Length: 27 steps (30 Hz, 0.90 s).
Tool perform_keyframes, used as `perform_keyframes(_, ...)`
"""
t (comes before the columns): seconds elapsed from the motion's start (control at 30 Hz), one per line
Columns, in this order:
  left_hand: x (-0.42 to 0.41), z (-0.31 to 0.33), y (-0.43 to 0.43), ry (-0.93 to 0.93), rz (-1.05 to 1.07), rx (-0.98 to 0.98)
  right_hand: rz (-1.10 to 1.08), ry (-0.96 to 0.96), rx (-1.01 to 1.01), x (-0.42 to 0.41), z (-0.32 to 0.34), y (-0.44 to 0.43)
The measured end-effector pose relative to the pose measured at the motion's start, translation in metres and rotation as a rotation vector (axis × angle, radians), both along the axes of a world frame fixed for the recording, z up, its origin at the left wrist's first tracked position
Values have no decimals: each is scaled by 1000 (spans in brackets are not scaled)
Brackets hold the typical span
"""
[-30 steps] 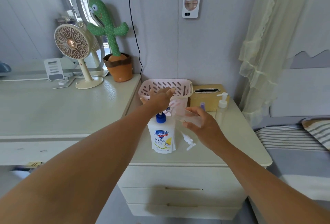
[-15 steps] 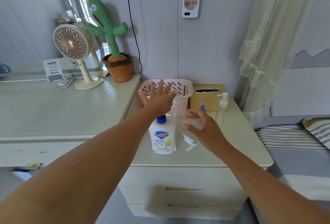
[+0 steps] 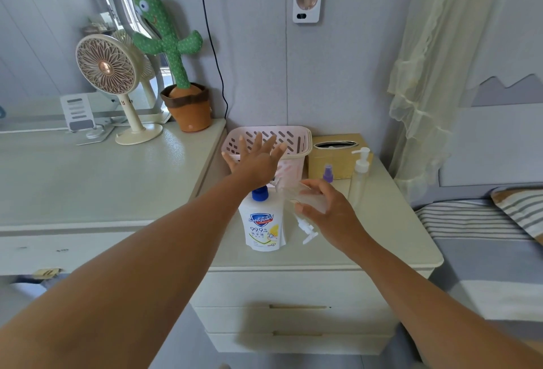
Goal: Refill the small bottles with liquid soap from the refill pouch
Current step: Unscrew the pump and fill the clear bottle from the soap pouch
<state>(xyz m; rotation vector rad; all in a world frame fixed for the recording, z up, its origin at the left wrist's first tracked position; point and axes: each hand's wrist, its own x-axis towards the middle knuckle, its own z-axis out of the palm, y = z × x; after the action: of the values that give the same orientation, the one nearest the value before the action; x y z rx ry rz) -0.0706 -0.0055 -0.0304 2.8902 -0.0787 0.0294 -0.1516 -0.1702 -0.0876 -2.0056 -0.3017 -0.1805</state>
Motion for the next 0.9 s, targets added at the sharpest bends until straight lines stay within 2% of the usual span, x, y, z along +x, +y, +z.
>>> perform_keyframes(0.4,-1,-11,-1,25,16,-98,3,15,9,0,-6,0)
perform_keyframes(0.57,-4,4,-2,-1,-23,1,14,35,36,0,1,1)
perform_keyframes(0.8,1,-7,1,19,-12,-149,21,36,45,3,-4,2)
perform_keyframes(0.9,5,-14,2,35,-2,-123,28,37,56,3,-9,2)
